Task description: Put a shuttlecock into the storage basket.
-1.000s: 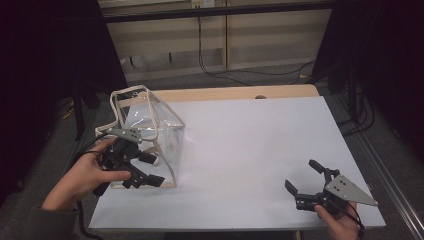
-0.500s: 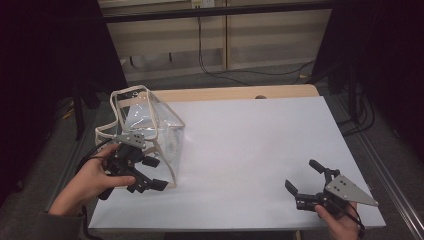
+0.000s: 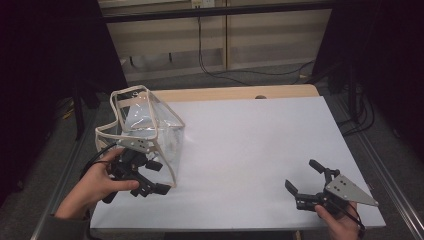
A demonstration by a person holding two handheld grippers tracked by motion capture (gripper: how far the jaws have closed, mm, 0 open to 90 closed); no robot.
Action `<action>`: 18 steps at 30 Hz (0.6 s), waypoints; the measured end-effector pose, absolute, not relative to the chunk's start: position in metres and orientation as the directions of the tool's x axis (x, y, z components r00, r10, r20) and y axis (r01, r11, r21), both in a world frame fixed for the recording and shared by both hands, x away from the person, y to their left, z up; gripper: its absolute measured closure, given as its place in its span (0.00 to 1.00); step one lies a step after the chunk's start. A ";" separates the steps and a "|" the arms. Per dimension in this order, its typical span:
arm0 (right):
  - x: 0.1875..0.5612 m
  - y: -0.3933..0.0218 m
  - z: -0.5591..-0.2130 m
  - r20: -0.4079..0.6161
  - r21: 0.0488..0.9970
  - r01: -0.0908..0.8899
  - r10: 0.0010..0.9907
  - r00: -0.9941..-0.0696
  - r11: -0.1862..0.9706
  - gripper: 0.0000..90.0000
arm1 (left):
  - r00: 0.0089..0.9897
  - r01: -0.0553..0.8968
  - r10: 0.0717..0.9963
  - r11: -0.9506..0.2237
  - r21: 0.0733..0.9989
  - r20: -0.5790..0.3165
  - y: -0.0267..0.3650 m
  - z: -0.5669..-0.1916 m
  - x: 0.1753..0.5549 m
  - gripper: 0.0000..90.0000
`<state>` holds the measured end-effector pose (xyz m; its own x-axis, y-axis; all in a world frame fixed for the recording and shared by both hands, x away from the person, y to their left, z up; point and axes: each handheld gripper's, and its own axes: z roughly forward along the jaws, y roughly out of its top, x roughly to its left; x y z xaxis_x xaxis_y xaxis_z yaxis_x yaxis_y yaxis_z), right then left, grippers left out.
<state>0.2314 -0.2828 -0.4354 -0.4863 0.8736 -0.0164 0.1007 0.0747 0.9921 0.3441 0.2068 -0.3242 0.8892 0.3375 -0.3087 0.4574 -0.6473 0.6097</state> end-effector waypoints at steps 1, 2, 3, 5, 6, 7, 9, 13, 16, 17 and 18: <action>0.231 -0.283 -0.435 -0.018 0.992 0.101 0.873 -0.487 0.076 0.02 | 0.890 0.457 0.336 -0.648 0.610 -0.309 0.207 -0.325 0.344 0.11; 0.231 -0.283 -0.436 -0.018 0.992 0.100 0.873 -0.487 0.076 0.02 | 0.889 0.458 0.335 -0.644 0.613 -0.312 0.207 -0.326 0.344 0.11; 0.231 -0.283 -0.436 -0.018 0.992 0.100 0.873 -0.487 0.076 0.02 | 0.888 0.461 0.336 -0.642 0.613 -0.315 0.207 -0.327 0.344 0.11; 0.231 -0.283 -0.435 -0.018 0.992 0.100 0.873 -0.487 0.076 0.02 | 0.888 0.459 0.336 -0.642 0.615 -0.312 0.207 -0.329 0.344 0.12; 0.231 -0.283 -0.436 -0.017 0.992 0.100 0.873 -0.487 0.076 0.02 | 0.887 0.462 0.337 -0.640 0.614 -0.315 0.207 -0.330 0.344 0.11; 0.232 -0.283 -0.436 -0.020 0.992 0.100 0.873 -0.487 0.078 0.02 | 0.887 0.462 0.338 -0.639 0.615 -0.316 0.207 -0.331 0.343 0.12; 0.232 -0.283 -0.436 -0.020 0.992 0.101 0.874 -0.486 0.078 0.02 | 0.886 0.463 0.342 -0.640 0.613 -0.312 0.207 -0.333 0.343 0.12; 0.232 -0.282 -0.436 -0.020 0.992 0.099 0.873 -0.487 0.078 0.02 | 0.887 0.461 0.341 -0.636 0.619 -0.310 0.208 -0.335 0.343 0.12; 0.232 -0.283 -0.436 -0.020 0.992 0.101 0.873 -0.487 0.078 0.02 | 0.886 0.464 0.343 -0.638 0.615 -0.312 0.208 -0.338 0.342 0.12; 0.232 -0.283 -0.436 -0.020 0.992 0.100 0.873 -0.487 0.079 0.02 | 0.886 0.464 0.342 -0.637 0.615 -0.314 0.207 -0.338 0.342 0.12; 0.231 -0.283 -0.436 -0.018 0.992 0.100 0.873 -0.488 0.077 0.02 | 0.886 0.464 0.342 -0.635 0.618 -0.313 0.207 -0.339 0.342 0.12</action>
